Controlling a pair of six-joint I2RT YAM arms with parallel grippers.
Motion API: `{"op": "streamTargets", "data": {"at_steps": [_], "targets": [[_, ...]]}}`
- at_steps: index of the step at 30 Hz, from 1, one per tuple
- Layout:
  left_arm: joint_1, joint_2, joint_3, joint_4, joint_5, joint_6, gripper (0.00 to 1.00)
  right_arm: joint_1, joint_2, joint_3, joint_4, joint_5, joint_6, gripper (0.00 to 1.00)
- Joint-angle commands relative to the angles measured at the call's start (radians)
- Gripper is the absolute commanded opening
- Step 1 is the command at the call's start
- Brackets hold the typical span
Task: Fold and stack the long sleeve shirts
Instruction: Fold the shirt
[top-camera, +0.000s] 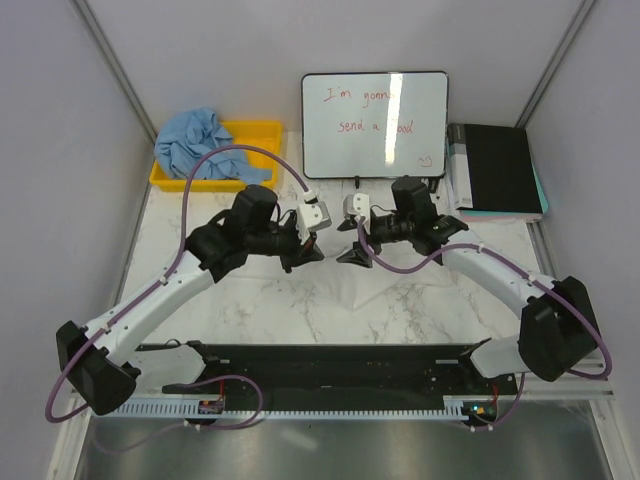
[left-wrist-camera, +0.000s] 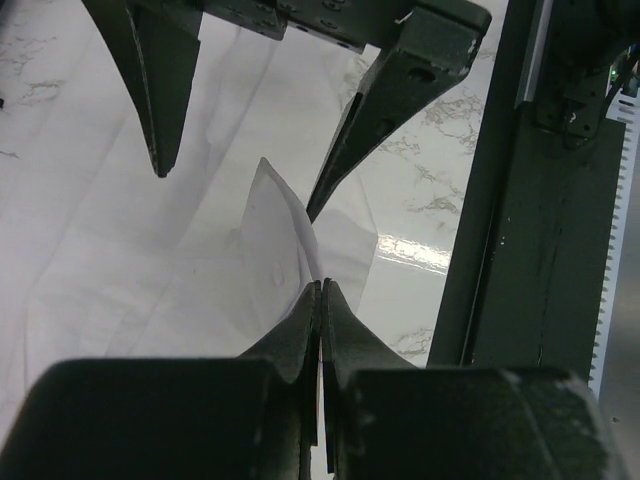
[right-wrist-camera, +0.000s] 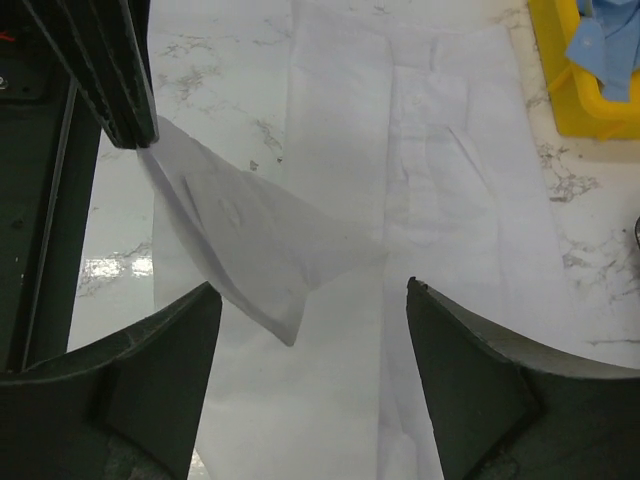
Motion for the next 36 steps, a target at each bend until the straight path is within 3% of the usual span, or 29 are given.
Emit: {"op": "streamTargets", "data": {"at_steps": [1, 4, 7, 8, 10, 11, 12, 18, 33, 34, 36], "targets": [[0.003, -0.032, 0.014, -0.015, 0.041, 0.013, 0.02, 0.024, 0.018, 0.047, 0.120, 0.017, 0.038, 0.78], [0.003, -0.036, 0.008, -0.015, 0.048, 0.010, 0.02, 0.026, 0.029, 0.071, 0.107, 0.016, 0.041, 0.70], [0.003, -0.042, 0.009, -0.016, 0.045, 0.002, 0.02, 0.032, 0.029, 0.087, 0.071, 0.011, 0.007, 0.53], [0.005, -0.044, 0.011, -0.015, 0.042, 0.000, 0.02, 0.032, 0.027, 0.088, 0.052, 0.011, -0.004, 0.40], [0.008, -0.045, 0.011, -0.015, 0.039, -0.009, 0.02, 0.032, 0.026, 0.107, 0.013, 0.005, -0.010, 0.24], [0.017, -0.047, 0.008, -0.013, 0.036, -0.015, 0.02, 0.032, 0.027, 0.116, -0.006, 0.002, -0.013, 0.05], [0.023, -0.047, 0.008, -0.013, 0.036, -0.033, 0.02, 0.032, 0.026, 0.122, -0.020, 0.001, -0.014, 0.00], [0.077, -0.068, -0.034, 0.015, 0.027, -0.079, 0.02, 0.030, -0.025, 0.136, -0.089, 0.010, -0.007, 0.00], [0.081, -0.081, -0.040, 0.016, -0.021, -0.063, 0.02, 0.030, -0.037, 0.176, -0.113, 0.021, 0.019, 0.00], [0.081, -0.079, -0.041, 0.015, -0.027, -0.061, 0.02, 0.032, -0.039, 0.174, -0.113, 0.022, 0.019, 0.00], [0.081, -0.082, -0.045, 0.016, -0.044, -0.073, 0.17, 0.030, -0.039, 0.174, -0.113, 0.019, 0.022, 0.00]]}}
